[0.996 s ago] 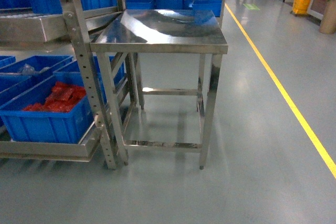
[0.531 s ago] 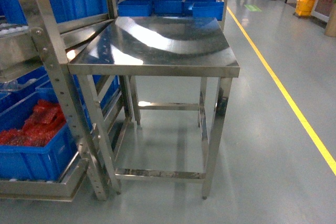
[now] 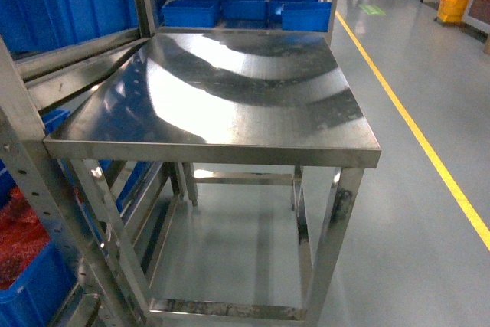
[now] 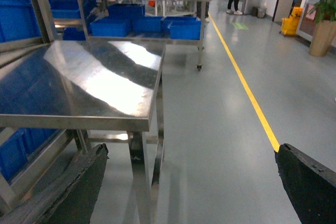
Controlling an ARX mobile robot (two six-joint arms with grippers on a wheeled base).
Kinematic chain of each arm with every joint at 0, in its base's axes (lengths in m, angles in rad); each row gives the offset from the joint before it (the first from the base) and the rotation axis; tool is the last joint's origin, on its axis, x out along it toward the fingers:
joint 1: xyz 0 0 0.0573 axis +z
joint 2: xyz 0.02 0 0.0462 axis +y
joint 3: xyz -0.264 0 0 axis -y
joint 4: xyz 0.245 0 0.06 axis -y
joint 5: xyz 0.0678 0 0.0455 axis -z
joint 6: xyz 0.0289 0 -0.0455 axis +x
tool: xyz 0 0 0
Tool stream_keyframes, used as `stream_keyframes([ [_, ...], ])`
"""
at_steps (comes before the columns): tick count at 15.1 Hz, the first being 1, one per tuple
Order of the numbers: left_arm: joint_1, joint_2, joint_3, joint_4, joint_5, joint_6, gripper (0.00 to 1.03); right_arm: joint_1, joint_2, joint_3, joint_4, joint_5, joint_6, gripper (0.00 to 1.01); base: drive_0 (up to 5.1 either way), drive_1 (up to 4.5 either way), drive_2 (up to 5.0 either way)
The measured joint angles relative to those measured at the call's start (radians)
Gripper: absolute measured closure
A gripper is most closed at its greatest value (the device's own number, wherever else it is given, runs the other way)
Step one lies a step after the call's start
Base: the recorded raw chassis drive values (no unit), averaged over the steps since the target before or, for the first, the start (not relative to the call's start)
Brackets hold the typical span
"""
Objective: Pick blue part to blue bin on bottom shelf
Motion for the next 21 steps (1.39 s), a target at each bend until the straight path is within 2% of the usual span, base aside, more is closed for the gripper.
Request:
stream_keyframes([
  [1,0.0,0.007,0.0,-0.005,0.001,0.0,0.6,0.0,0.0,0.0,0.0,0.0,0.0,0.03,0.0,4.35,-4.3],
  [21,0.002,-0.001,0.0,0.0,0.0,0.0,0.6,0.0,0.0,0.0,0.003,0.0,0.0,0.03,-5.0,2.42,2.4],
])
